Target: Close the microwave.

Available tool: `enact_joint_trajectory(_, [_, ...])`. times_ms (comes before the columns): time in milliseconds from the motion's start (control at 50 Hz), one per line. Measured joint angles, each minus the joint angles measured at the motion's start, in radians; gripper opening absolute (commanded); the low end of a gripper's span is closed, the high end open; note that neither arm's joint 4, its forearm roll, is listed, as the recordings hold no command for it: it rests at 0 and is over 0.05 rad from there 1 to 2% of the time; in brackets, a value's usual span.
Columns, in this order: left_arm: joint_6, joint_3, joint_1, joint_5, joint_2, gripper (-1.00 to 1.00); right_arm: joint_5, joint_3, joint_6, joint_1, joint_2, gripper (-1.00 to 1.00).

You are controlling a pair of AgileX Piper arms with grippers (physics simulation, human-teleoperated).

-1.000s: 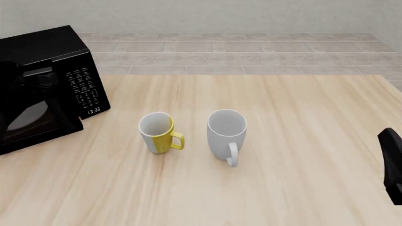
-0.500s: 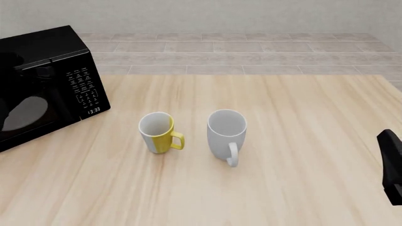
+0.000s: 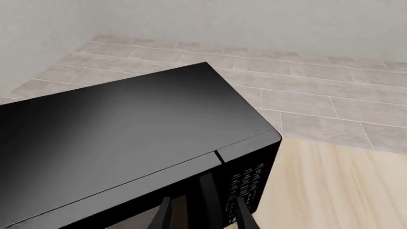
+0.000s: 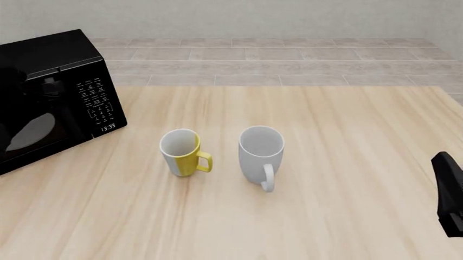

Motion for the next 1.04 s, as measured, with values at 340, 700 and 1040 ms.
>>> enact_joint_trajectory(340, [0.026,0.277,-0.072,0.108,-0.475,1.00,0.000,0.001,-0.001,-0.001,0.000,1.00])
enact_joint_trajectory(700, [0.012,0.406,-0.178,0.620,-1.201,1.00,-0.008,0.019,-0.008,-0.021,0.000,1.00])
enact_joint_trajectory(1040, [0.013,0.406,-0.222,0.800,-1.430,1.00,-0.006,0.028,-0.011,-0.041,0.000,1.00])
